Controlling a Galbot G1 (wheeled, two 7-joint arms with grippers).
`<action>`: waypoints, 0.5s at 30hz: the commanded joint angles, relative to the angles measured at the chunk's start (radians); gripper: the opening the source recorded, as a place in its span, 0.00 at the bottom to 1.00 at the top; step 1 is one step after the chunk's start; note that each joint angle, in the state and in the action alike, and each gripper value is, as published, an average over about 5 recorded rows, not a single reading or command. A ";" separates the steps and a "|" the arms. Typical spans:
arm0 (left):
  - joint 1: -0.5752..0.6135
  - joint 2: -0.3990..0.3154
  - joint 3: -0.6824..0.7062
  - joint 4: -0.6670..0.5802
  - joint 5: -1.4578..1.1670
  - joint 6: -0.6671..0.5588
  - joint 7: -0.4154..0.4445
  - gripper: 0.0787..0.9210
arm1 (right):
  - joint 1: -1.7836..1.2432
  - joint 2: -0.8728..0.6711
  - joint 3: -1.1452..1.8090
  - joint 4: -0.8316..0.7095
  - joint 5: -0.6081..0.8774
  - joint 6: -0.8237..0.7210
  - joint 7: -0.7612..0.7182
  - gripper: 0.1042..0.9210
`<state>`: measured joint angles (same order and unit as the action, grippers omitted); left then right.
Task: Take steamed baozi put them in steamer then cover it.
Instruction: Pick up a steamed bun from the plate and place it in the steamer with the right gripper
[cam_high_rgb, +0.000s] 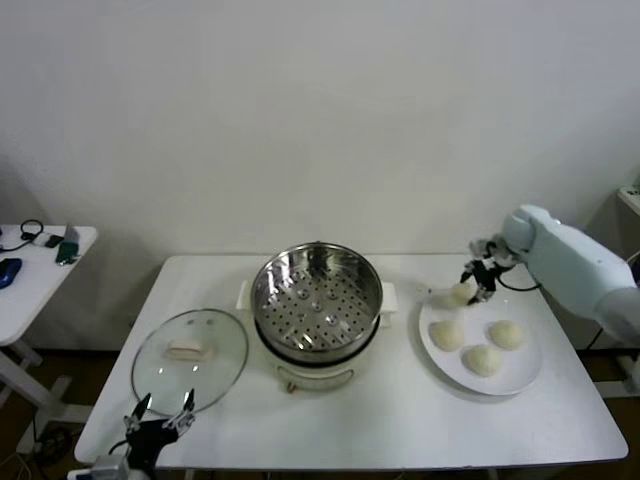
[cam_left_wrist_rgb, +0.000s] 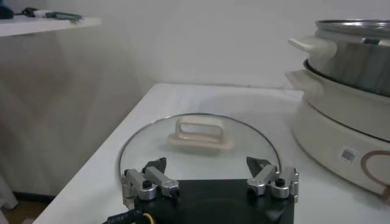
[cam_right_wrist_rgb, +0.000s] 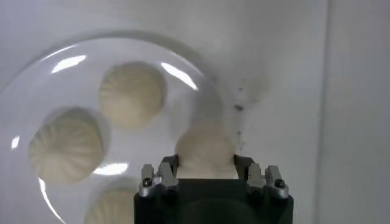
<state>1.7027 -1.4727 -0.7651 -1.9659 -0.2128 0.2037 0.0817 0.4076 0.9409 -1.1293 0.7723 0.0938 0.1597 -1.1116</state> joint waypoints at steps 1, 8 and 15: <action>0.004 0.006 0.004 -0.010 -0.006 -0.004 0.002 0.88 | 0.487 0.026 -0.339 0.362 0.243 0.093 -0.002 0.64; -0.001 0.002 0.007 -0.030 -0.007 -0.002 0.003 0.88 | 0.627 0.176 -0.388 0.584 0.266 0.250 0.006 0.64; 0.000 -0.004 0.011 -0.042 -0.001 -0.004 0.002 0.88 | 0.524 0.317 -0.388 0.615 0.092 0.334 0.061 0.64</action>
<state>1.6994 -1.4750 -0.7560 -1.9993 -0.2173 0.2016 0.0847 0.8416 1.1143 -1.4231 1.2151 0.2411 0.3728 -1.0832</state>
